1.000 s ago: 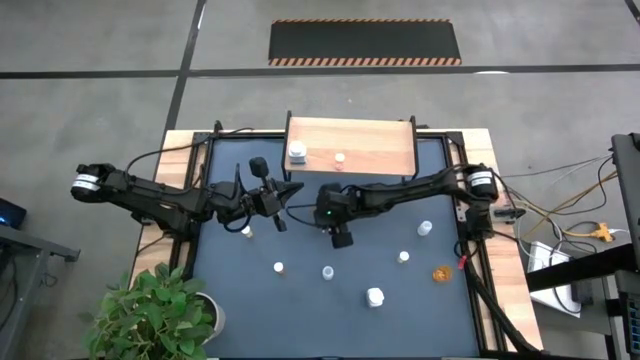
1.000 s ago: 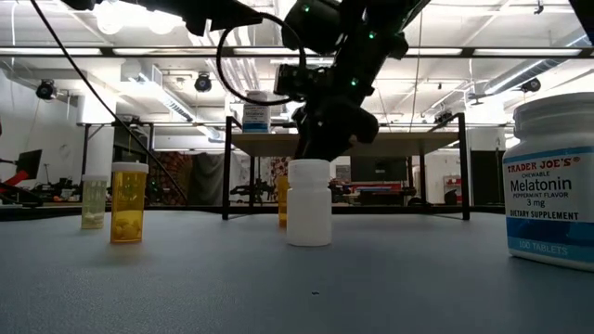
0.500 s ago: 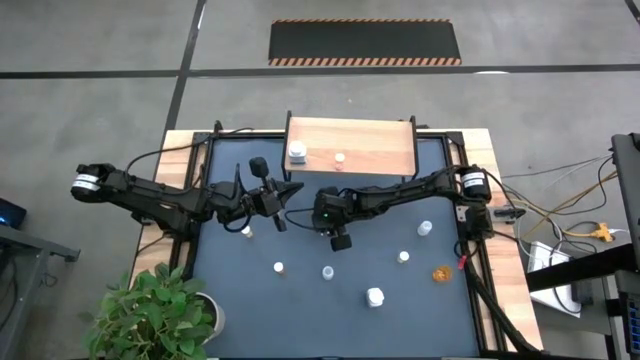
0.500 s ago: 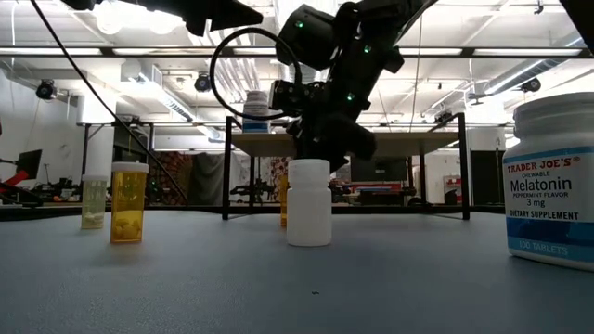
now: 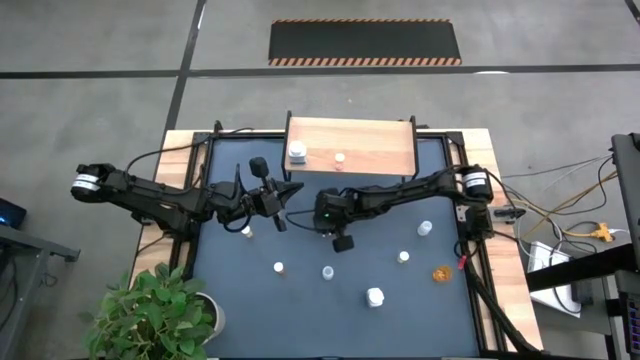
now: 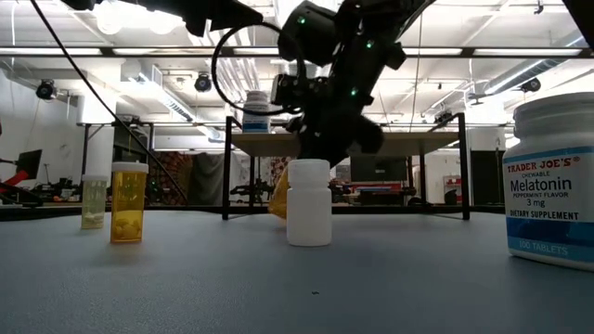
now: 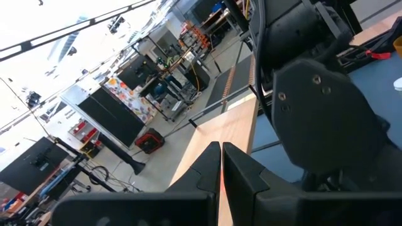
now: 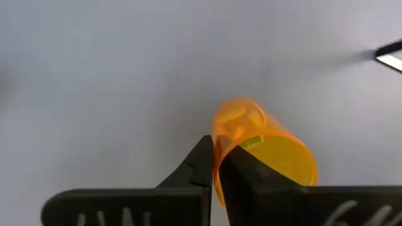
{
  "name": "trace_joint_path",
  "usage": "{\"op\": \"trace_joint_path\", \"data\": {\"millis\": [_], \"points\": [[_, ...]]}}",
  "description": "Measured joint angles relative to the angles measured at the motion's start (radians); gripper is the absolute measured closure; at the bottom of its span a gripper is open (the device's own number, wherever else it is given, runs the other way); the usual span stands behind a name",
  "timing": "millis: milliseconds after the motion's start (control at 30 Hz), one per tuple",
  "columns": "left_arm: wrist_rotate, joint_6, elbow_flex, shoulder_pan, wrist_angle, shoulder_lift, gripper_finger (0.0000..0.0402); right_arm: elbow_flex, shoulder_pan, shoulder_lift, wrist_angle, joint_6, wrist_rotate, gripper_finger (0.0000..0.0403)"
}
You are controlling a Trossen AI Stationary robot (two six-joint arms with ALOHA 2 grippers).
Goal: Pick and place medicine bottles onto shelf by color
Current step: Put the left orange pill bottle on the shelf
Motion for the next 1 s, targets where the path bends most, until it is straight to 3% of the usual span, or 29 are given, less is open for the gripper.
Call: {"op": "trace_joint_path", "data": {"millis": [400, 700, 767, 1000], "points": [[0.001, 0.010, 0.000, 0.000, 0.000, 0.000, 0.0402, 0.000, 0.018, -0.154, -0.257, 0.056, -0.108, 0.0394], [0.002, 0.010, 0.000, 0.000, 0.000, 0.000, 0.0402, 0.000, 0.047, -0.345, -0.442, 0.153, -0.093, 0.0394], [0.002, 0.010, 0.000, 0.000, 0.001, 0.000, 0.0402, 0.000, 0.048, -0.392, -0.468, 0.188, -0.045, 0.0394], [0.004, 0.010, 0.000, 0.000, 0.001, 0.000, 0.0402, 0.016, 0.025, -0.521, -0.636, 0.263, 0.295, 0.0394]]}}
